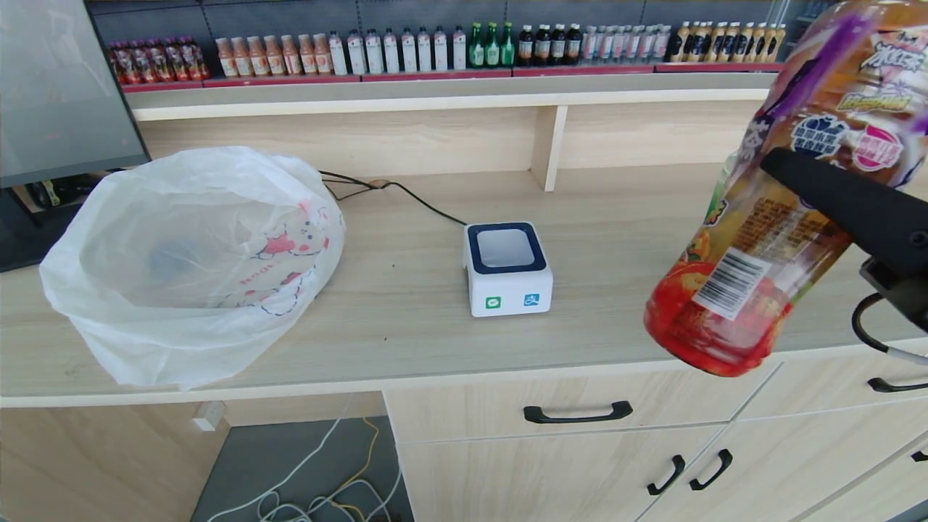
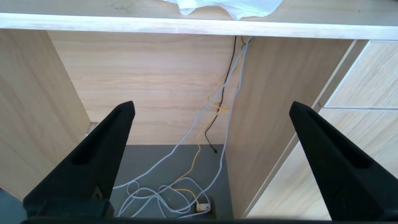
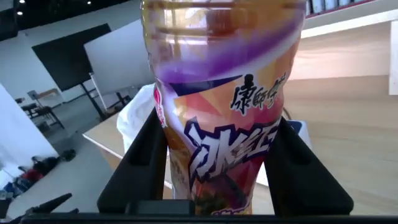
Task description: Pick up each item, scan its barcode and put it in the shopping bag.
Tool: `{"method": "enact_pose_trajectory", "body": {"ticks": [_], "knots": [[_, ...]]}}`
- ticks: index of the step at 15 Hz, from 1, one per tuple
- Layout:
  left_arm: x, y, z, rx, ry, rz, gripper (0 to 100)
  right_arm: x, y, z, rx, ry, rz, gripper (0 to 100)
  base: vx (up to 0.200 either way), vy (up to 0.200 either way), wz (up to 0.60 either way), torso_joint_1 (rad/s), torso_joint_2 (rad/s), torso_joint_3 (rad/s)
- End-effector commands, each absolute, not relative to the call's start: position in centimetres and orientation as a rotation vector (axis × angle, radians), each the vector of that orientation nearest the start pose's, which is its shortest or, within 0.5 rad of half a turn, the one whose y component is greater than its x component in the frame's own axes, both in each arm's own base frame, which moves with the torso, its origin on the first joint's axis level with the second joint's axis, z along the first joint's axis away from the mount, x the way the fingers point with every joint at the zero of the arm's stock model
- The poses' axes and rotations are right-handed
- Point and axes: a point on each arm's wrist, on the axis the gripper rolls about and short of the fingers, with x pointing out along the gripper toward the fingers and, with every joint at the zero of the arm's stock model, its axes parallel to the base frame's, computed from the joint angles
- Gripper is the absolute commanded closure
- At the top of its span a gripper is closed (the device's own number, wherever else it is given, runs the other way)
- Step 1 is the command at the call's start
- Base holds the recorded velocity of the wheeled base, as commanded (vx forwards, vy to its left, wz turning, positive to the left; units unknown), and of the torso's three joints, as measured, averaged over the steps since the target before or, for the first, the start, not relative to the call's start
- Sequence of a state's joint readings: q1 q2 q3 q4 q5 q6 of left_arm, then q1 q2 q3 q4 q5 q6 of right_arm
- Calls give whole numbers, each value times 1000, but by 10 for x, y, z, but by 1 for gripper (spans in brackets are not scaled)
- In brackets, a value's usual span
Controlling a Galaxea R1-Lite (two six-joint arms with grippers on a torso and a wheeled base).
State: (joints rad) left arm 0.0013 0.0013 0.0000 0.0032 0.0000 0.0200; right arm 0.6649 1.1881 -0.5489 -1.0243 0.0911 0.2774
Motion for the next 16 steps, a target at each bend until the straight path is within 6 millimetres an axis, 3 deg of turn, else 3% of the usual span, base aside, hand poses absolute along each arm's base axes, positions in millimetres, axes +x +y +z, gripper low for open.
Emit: {"method": "enact_pose_trajectory", "body": {"ticks": [1, 6, 16], "knots": [[-23, 0, 75, 20, 5, 1, 0, 146, 120, 271, 402, -215, 847, 100, 0, 0, 0, 0, 0, 0], [-23, 0, 75, 20, 5, 1, 0, 149, 134, 272, 576, -107, 959, 100, 0, 0, 0, 0, 0, 0], [-23, 0, 75, 20, 5, 0, 0, 144, 159, 274, 817, -92, 1121, 100, 0, 0, 0, 0, 0, 0]]}}
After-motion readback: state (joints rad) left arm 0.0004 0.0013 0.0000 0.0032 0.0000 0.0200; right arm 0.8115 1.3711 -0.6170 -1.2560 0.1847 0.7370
